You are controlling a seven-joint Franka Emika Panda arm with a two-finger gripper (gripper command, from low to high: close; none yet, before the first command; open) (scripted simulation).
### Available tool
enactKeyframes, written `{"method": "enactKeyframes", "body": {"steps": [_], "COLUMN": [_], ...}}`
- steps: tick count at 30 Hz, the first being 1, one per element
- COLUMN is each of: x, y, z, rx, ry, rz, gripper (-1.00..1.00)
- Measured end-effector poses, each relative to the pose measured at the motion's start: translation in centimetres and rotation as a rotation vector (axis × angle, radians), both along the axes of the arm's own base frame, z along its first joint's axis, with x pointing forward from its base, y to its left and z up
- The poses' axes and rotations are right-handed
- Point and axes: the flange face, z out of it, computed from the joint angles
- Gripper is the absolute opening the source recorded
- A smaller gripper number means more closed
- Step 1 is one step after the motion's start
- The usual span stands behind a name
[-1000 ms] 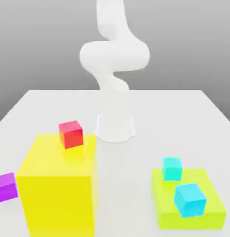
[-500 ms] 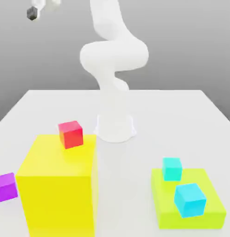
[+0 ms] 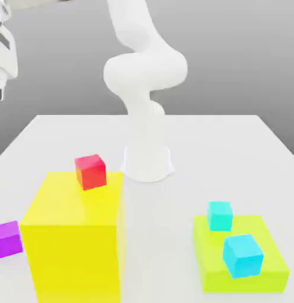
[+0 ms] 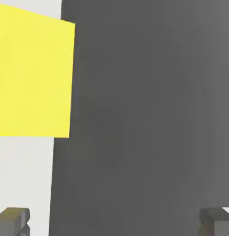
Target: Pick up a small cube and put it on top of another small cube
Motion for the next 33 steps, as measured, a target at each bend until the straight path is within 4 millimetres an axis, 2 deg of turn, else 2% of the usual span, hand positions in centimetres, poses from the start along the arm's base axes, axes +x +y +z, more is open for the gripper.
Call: {"method": "enactKeyframes", "body": {"steps": [17, 33], "x": [-0.6, -4.0], "y": [-4.2, -6.6], "z": [-12.9, -24.0], "rx": [-0.289, -0.453], "ry": [0.148, 0.265], "rz": [0.688, 1.413], "gripper": [0.0, 0.0]}}
